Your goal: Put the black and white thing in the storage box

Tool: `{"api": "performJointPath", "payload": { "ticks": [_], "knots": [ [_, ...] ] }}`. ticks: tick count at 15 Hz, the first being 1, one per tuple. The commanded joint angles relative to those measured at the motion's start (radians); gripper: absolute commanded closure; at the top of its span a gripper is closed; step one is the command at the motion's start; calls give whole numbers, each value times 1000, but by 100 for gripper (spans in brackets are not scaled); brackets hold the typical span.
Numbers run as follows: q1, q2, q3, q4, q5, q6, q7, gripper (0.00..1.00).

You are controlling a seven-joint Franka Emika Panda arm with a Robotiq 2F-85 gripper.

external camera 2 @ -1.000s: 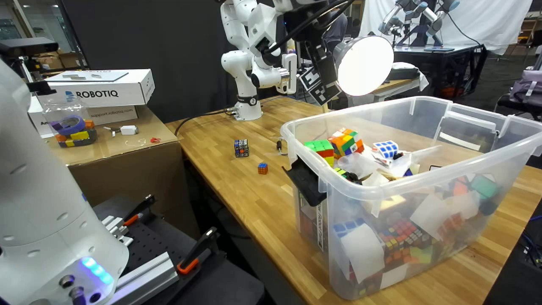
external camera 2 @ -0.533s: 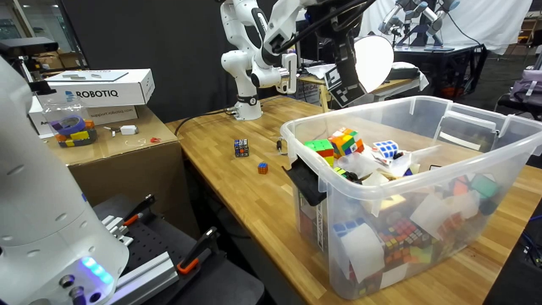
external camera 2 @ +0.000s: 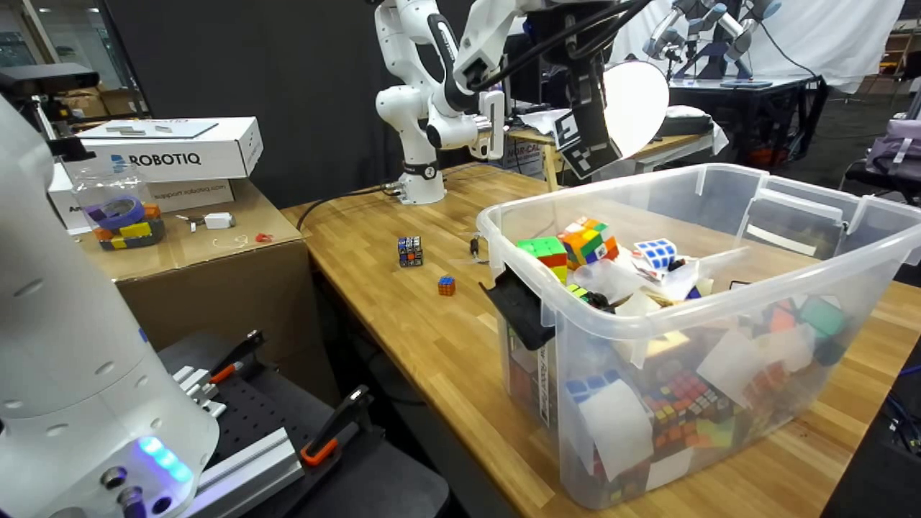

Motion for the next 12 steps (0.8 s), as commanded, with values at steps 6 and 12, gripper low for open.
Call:
{"api": "performJointPath", "payload": {
  "ticks": [6, 12],
  "knots": [
    [-9, 19, 2, 23, 4, -8, 4, 61],
    [-64, 207, -73, 256, 23, -101, 31, 61]
  ]
}}
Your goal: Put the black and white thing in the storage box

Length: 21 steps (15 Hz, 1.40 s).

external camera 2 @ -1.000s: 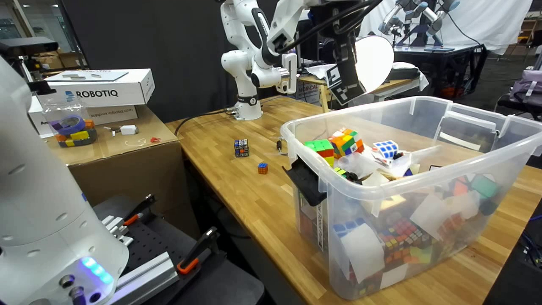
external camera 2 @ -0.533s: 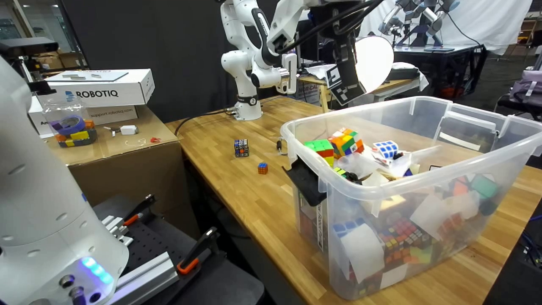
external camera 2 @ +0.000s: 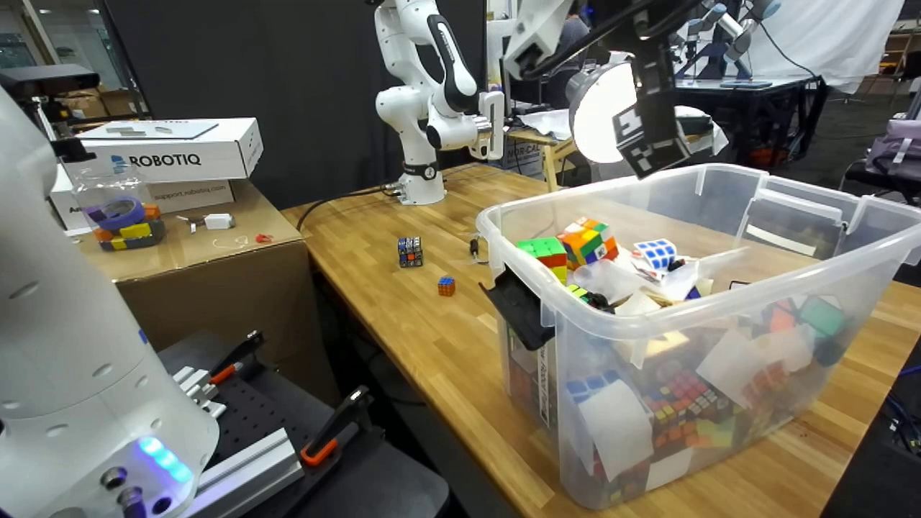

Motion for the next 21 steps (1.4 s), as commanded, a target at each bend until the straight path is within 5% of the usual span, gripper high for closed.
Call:
{"api": "performJointPath", "payload": {
  "ticks": [1, 9, 17, 18, 21],
  "knots": [
    [-34, 140, -26, 180, 43, -130, 13, 61],
    [-105, 366, -1, 464, 105, -325, -12, 61],
    [-158, 427, 31, 516, 117, -281, -11, 61],
    [-144, 416, 20, 493, 76, -273, 5, 36],
    [-148, 417, 24, 499, 83, -273, 5, 36]
  ]
}}
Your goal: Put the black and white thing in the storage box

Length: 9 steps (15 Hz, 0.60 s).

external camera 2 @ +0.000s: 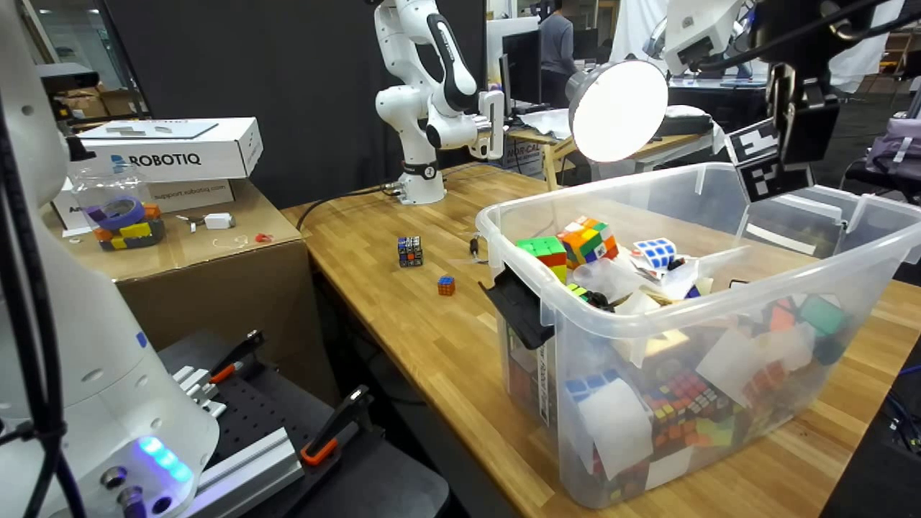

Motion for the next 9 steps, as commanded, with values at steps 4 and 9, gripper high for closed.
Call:
{"api": "performJointPath", "payload": {
  "ticks": [4, 9],
  "knots": [
    [-16, 1, 17, 6, -9, -3, 7, 61],
    [9, 53, 54, 68, -31, -23, 20, 61]
  ]
}}
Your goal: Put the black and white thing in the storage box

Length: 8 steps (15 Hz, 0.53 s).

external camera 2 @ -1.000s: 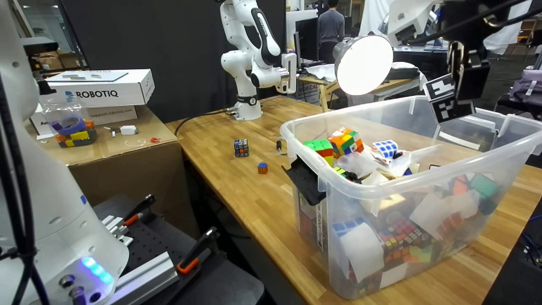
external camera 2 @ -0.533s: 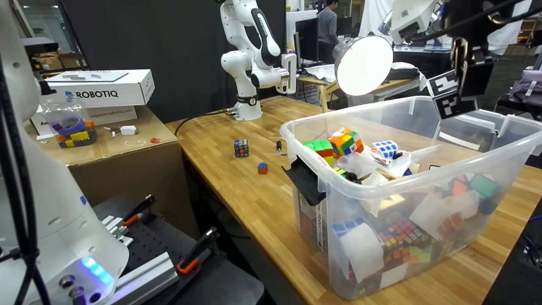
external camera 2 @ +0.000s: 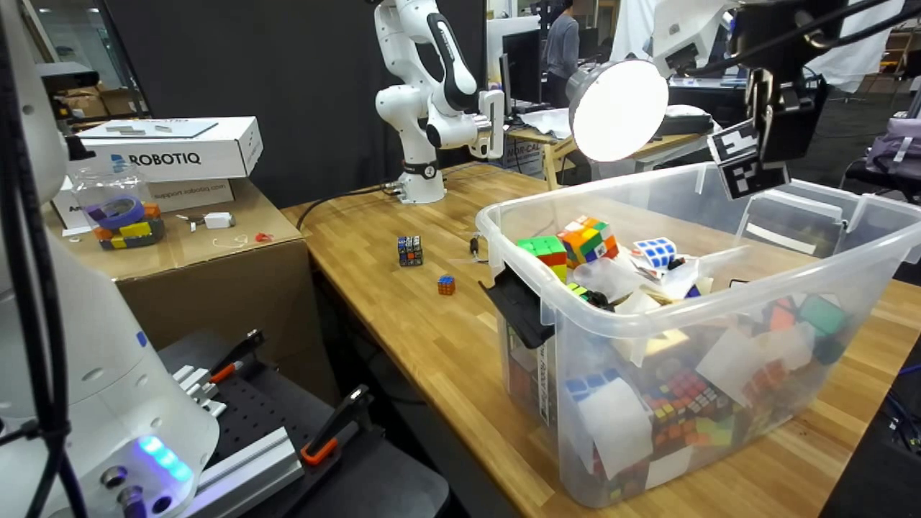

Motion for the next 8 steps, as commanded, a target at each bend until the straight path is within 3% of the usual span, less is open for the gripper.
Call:
{"api": "performJointPath", "payload": {
  "ticks": [1, 8],
  "knots": [
    [5, 58, 32, 79, -29, -35, 16, 61],
    [6, 181, 31, 168, -138, -34, 54, 61]
  ]
}}
